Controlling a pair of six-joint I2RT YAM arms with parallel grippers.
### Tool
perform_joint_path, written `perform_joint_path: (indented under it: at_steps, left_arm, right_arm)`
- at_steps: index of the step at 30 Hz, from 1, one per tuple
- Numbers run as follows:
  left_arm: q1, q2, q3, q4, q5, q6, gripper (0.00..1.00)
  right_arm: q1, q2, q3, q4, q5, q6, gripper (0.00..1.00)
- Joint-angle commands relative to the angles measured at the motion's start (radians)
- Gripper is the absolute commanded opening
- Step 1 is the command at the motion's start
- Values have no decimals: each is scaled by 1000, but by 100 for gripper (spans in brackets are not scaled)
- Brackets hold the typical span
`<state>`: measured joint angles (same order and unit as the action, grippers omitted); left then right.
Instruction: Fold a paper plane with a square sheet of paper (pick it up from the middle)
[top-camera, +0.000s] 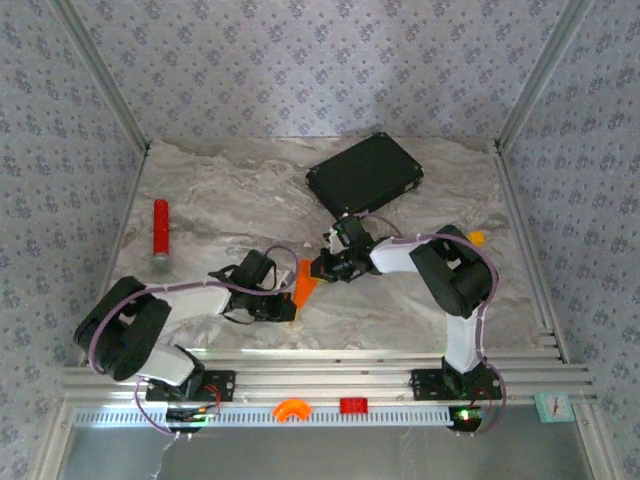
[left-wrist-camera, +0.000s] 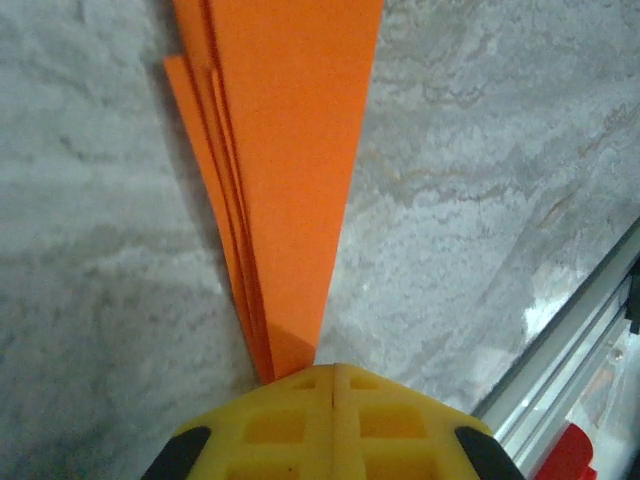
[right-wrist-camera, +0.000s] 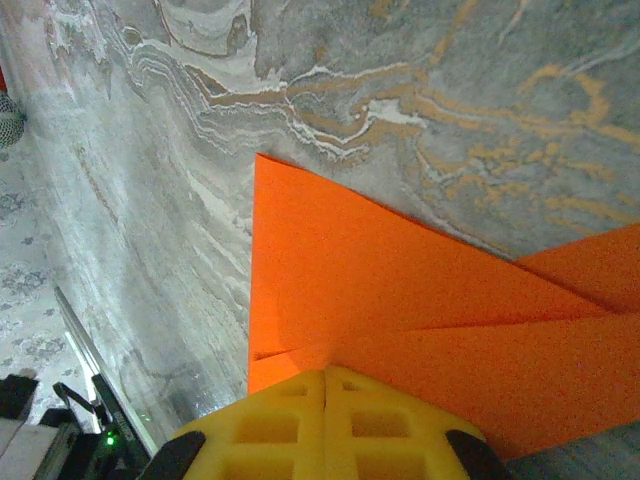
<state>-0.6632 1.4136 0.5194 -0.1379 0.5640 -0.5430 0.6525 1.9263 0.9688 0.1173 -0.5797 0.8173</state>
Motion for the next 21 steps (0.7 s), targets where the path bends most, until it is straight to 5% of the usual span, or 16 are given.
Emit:
perform_joint_path:
  at_steps: [1,4,8,21]
  left_arm:
    - [9,-102,50,-125,4,-17,1]
    - [89,-140,93,-118,-11,-26,4]
    - [204,-6,168,-88,54,-32,10]
    - [234,301,307,-16,199,31,31]
  right_arm:
    - [-7,-8,7,-79,54,-31,0]
    - [-19,-95,-12,-42,48,-8,6]
    - [-38,-189,-80,-44,87,18,20]
    - [9,-243,-191,-66,126,54,28]
